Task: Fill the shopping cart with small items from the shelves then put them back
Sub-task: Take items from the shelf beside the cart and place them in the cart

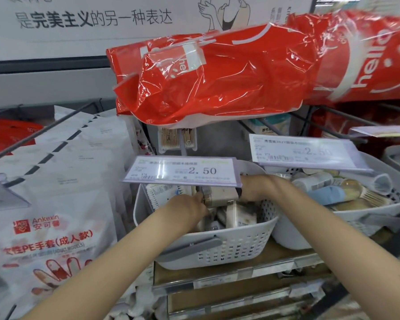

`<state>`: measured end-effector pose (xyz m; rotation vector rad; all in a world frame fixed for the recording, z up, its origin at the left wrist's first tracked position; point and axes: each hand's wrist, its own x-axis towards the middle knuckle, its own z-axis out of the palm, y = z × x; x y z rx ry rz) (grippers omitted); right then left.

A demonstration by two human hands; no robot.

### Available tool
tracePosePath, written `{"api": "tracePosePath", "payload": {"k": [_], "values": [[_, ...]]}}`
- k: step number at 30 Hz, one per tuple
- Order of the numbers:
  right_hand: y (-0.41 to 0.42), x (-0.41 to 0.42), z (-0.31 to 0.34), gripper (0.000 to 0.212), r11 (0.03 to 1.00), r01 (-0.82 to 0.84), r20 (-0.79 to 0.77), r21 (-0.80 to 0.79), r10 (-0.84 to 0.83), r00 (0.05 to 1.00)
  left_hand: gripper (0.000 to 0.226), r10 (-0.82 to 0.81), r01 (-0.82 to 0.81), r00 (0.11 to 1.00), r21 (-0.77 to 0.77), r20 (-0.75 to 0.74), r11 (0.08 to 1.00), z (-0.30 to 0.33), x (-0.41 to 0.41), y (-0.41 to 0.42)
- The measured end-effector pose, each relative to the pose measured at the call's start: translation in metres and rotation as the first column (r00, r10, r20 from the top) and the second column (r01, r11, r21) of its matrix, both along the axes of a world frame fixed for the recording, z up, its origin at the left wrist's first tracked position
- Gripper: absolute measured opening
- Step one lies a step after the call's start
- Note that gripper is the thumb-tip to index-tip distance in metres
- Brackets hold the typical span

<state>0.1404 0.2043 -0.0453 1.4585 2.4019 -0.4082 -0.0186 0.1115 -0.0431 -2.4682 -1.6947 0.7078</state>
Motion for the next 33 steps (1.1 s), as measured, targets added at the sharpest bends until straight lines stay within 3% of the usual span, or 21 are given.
{"api": "tracePosePath", "payload": {"k": [4, 10, 14, 17, 20, 22, 23, 26, 31, 33], "values": [[-0.001, -0.005, 0.001, 0.032, 0.999, -0.010, 0.159, 0.040, 0.003, 0.987, 0.045, -0.022, 0.023, 1.000, 0.048, -0.016, 0.999, -0.001, -0.002, 0.003], [0.001, -0.004, -0.002, 0.026, 0.967, -0.111, 0.195, 0.229, 0.066, 0.979, 0.030, -0.010, 0.013, 1.000, 0.100, -0.029, 0.995, -0.008, -0.005, 0.005], [0.000, -0.004, 0.003, 0.023, 0.964, -0.181, 0.190, 0.193, 0.145, 0.971, 0.035, 0.035, -0.050, 0.976, 0.064, 0.216, 0.997, 0.007, -0.011, -0.005], [-0.006, -0.005, 0.015, 0.009, 0.970, -0.204, 0.170, 0.133, 0.180, 0.969, 0.040, 0.102, -0.125, 0.832, 0.004, 0.546, 0.992, 0.015, -0.027, -0.015], [-0.007, -0.004, 0.024, 0.030, 0.974, -0.202, 0.107, 0.104, 0.191, 0.976, 0.045, 0.183, -0.176, 0.545, -0.102, 0.818, 0.979, 0.012, -0.036, -0.023], [-0.006, -0.005, 0.026, 0.018, 0.974, -0.200, 0.119, 0.106, 0.187, 0.975, 0.042, 0.165, -0.233, 0.409, -0.072, 0.898, 0.970, 0.008, -0.036, -0.027], [-0.005, -0.006, 0.026, 0.016, 0.970, -0.208, 0.136, 0.125, 0.190, 0.972, 0.039, 0.129, -0.268, 0.377, -0.025, 0.917, 0.963, 0.007, -0.036, -0.029], [-0.013, -0.002, 0.041, 0.036, 0.946, -0.202, 0.082, 0.254, 0.187, 0.979, 0.037, 0.041, -0.334, 0.320, 0.072, 0.947, 0.940, 0.008, -0.038, -0.030], [-0.034, 0.029, 0.051, 0.040, 0.903, -0.027, -0.275, 0.429, 0.159, 0.948, 0.041, -0.051, -0.376, 0.274, 0.156, 0.960, 0.914, 0.014, -0.036, -0.037], [-0.051, 0.039, 0.043, 0.043, 0.917, 0.093, -0.514, 0.387, 0.131, 0.847, 0.042, -0.075, -0.393, 0.216, 0.157, 0.974, 0.906, 0.019, -0.034, -0.042]]}}
